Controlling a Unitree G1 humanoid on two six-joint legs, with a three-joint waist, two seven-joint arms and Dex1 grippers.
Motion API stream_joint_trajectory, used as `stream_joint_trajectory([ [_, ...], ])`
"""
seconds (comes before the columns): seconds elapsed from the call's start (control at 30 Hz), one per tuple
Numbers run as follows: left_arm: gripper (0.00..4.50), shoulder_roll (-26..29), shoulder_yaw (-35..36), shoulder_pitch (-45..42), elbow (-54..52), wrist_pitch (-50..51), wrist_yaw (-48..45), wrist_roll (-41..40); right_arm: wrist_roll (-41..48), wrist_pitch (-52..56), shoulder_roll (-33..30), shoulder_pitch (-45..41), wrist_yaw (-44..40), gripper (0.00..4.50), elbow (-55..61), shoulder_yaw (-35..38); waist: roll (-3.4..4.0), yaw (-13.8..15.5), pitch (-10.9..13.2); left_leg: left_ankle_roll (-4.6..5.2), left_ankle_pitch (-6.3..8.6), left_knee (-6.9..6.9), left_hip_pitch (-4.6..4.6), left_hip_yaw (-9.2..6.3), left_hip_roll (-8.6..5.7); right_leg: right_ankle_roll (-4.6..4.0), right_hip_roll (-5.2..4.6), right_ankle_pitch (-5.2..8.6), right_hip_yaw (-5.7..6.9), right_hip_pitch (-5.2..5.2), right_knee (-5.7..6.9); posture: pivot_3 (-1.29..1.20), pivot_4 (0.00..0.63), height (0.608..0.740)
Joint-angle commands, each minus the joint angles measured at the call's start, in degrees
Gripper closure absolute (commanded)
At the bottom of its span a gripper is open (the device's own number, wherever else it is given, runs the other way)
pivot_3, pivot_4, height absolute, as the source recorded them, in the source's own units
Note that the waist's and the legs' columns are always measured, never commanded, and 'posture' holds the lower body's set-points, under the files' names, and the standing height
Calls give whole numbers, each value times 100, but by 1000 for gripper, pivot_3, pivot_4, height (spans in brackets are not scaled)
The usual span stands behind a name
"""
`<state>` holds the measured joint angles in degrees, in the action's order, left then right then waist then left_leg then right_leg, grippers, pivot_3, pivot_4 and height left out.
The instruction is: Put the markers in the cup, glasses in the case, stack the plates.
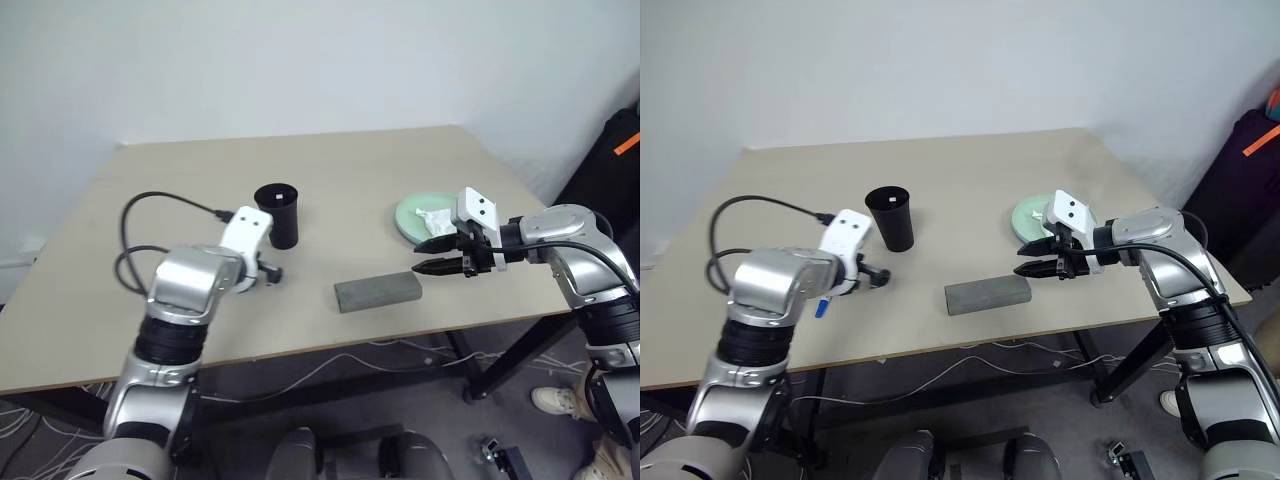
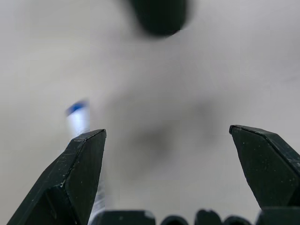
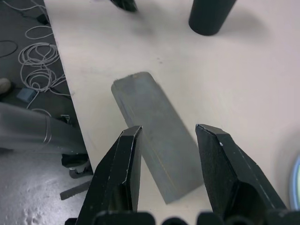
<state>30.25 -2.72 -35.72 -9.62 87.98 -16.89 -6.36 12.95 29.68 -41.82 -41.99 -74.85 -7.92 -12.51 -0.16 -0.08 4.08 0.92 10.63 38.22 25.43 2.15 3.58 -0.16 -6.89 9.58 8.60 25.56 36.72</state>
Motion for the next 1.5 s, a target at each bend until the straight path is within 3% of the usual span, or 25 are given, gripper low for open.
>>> stream_joint_trajectory([
  [0.03, 13, 159, 276, 195, 73, -314, 41, 28, 6, -115, -24, -153, -31, 2549, 42, 80, 0, 3, 0, 0, 0, 0, 1, 0, 0, 0, 1, 0, -1, 0, 0, 0, 0, 716],
  [0.47, 13, -83, 732, 529, 770, -863, 286, 13, -21, -258, -2, -195, -79, 2549, -99, 54, -4, 78, 1, -1, 0, 0, 5, 3, -6, 0, -2, 0, -5, -2, -3, 0, 0, 716],
  [0.6, 922, -186, 874, 528, 973, -962, 322, -16, -24, -278, -9, -191, -80, 2549, -126, 57, -2, 77, 0, 0, 0, 0, 3, 3, -7, 0, -3, 0, -5, -4, -3, 0, 0, 716],
  [0.93, 4326, -187, 724, 516, 1100, -998, 312, -60, -39, -334, -15, -203, -73, 2549, -199, 57, 2, 19, -2, -1, 0, 0, -10, -6, 0, 0, -5, 0, 20, 1, -10, 0, 0, 716],
  [1.13, 4326, 248, 123, 551, 938, -1064, -126, -165, -45, -291, 10, -222, -78, 2549, -158, 56, 24, 2, -8, -1, 1, -18, 10, -67, 1, 4, -9, -2, 106, -5, -114, 0, 0, 716],
  [1.27, 4326, 674, -351, 497, 561, -1167, -745, -385, -49, -264, 18, -240, -81, 2549, -134, 54, 24, 3, -7, -1, 1, 2, 10, -86, -1, 5, -14, -3, 127, -1, -117, 0, 0, 716],
  [1.37, 4326, 1116, -708, 454, 144, -1706, -1396, -519, -51, -246, 25, -256, -84, 2549, -123, 51, 24, 25, -5, -5, 3, 0, 12, -86, -1, 4, -12, -3, 127, 4, -117, 0, 0, 716],
  [1.5, 4326, 1895, -1112, 483, -469, -3178, -2556, -508, -59, -233, 49, -285, -81, 2549, -126, 44, 25, 42, -4, -17, 10, -8, 15, -84, 0, 4, -11, -3, 124, 18, -113, 0, 0, 716],
])
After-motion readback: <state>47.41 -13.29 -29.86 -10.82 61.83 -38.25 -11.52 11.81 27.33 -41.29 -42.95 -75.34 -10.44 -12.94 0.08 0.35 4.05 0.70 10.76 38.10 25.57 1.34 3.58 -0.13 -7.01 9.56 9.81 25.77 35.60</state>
